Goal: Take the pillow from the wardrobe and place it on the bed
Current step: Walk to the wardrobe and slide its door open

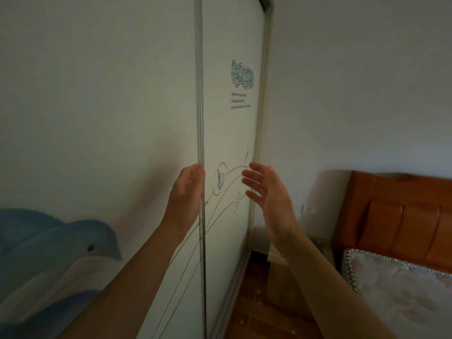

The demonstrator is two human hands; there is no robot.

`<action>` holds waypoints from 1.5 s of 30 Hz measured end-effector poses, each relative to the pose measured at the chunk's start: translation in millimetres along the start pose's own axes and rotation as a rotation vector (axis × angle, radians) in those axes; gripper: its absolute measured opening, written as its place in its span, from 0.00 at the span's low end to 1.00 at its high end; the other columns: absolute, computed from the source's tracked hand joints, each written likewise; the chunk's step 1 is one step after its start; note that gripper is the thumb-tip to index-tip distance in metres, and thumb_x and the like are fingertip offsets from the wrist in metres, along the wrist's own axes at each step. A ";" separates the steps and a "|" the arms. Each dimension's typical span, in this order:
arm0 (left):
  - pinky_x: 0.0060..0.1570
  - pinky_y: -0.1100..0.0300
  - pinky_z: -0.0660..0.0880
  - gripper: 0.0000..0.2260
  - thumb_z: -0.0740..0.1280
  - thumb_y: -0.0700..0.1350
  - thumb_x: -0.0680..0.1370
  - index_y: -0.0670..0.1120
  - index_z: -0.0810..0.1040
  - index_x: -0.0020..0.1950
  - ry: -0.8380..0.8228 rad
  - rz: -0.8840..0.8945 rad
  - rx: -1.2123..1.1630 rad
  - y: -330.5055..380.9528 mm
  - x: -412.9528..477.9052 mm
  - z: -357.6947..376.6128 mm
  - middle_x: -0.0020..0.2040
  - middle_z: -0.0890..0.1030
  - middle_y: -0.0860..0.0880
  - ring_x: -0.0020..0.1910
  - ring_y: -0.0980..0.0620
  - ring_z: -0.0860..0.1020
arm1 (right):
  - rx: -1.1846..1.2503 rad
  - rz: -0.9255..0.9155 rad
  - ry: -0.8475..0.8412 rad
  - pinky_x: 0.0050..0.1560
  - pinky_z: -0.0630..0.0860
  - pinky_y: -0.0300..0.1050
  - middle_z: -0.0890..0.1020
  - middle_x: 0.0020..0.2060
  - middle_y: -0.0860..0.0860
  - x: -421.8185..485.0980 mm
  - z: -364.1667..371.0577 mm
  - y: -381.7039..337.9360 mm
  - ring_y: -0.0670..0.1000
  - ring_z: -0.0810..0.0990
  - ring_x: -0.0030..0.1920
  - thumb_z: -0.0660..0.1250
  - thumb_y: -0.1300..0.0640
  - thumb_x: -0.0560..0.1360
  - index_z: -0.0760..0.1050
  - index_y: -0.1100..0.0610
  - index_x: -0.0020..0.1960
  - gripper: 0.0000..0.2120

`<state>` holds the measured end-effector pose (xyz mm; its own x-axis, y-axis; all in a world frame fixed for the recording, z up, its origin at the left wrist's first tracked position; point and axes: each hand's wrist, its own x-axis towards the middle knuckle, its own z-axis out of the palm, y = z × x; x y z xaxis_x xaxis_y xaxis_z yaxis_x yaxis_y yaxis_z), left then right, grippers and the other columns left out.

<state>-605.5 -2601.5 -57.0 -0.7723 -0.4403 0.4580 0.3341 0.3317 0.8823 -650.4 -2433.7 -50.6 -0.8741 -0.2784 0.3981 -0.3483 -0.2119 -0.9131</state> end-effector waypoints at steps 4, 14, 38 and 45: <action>0.65 0.49 0.71 0.29 0.57 0.64 0.75 0.57 0.60 0.75 0.059 0.007 0.089 -14.1 25.9 20.9 0.74 0.66 0.56 0.66 0.56 0.70 | -0.001 -0.032 -0.077 0.66 0.74 0.50 0.79 0.62 0.46 50.2 -3.6 27.7 0.47 0.77 0.63 0.54 0.44 0.82 0.71 0.48 0.67 0.17; 0.60 0.60 0.65 0.22 0.59 0.54 0.81 0.54 0.62 0.75 0.250 -0.020 0.232 -16.6 98.8 60.6 0.66 0.69 0.59 0.66 0.59 0.68 | -0.023 -0.107 -0.251 0.48 0.74 0.28 0.80 0.57 0.45 170.2 20.5 83.9 0.42 0.78 0.57 0.66 0.58 0.78 0.74 0.48 0.64 0.16; 0.72 0.60 0.63 0.30 0.58 0.27 0.76 0.47 0.62 0.76 0.146 0.021 0.218 -62.1 183.9 85.2 0.73 0.69 0.51 0.72 0.58 0.67 | -0.290 -0.407 -0.175 0.43 0.76 0.31 0.82 0.38 0.46 279.5 48.0 153.7 0.40 0.80 0.38 0.75 0.58 0.71 0.79 0.57 0.47 0.08; 0.65 0.72 0.64 0.31 0.58 0.27 0.75 0.48 0.62 0.76 0.174 0.027 0.236 -86.4 232.4 121.8 0.74 0.68 0.51 0.72 0.58 0.66 | -0.325 -0.394 -0.138 0.44 0.78 0.34 0.82 0.39 0.46 327.2 31.4 174.4 0.40 0.80 0.39 0.73 0.58 0.72 0.79 0.56 0.49 0.07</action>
<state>-879.6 -2630.9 -40.1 -0.6536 -0.5583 0.5109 0.2025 0.5215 0.8289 -986.5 -2591.2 -76.8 -0.6108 -0.3615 0.7045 -0.7477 -0.0297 -0.6634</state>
